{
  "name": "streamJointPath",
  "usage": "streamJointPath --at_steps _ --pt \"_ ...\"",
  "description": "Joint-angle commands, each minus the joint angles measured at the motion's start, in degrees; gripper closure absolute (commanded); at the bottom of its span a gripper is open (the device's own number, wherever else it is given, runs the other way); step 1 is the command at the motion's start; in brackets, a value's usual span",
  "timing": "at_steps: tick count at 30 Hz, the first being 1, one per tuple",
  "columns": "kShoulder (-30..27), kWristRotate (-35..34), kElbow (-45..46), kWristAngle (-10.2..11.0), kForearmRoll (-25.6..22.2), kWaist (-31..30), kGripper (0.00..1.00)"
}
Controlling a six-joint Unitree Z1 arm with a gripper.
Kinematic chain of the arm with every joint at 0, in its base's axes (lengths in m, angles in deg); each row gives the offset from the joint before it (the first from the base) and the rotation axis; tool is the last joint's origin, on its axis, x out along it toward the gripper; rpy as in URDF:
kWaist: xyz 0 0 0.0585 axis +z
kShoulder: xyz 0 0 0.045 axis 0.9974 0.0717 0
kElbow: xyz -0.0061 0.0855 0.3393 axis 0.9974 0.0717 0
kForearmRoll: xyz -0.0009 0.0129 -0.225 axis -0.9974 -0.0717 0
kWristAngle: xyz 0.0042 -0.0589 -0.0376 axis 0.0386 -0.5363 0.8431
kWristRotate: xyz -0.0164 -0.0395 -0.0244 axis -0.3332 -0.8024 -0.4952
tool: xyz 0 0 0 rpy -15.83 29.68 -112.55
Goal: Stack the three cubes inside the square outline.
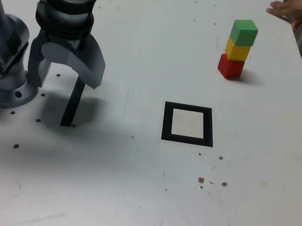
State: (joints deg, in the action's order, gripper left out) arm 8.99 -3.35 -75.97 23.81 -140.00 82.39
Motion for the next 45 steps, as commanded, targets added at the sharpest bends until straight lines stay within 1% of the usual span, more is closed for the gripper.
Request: streamJointPath --at_steps 1,14,21,29,35,40,45 --pt "-0.1 -0.1 0.1 0.1 0.2 0.1 0.00" --pt "0.0 -0.2 0.3 -0.1 0.8 0.1 0.00" --pt "1.5 0.0 -1.6 0.2 0.7 0.1 0.00" --pt "3.6 1.1 -7.3 1.5 0.0 0.6 0.00" --pt "5.7 3.1 -11.6 1.6 -0.4 1.9 0.00" --pt "9.2 3.8 -16.8 1.9 -2.4 2.6 0.00" --pt "12.5 5.0 -21.7 3.0 -3.6 3.5 0.00"
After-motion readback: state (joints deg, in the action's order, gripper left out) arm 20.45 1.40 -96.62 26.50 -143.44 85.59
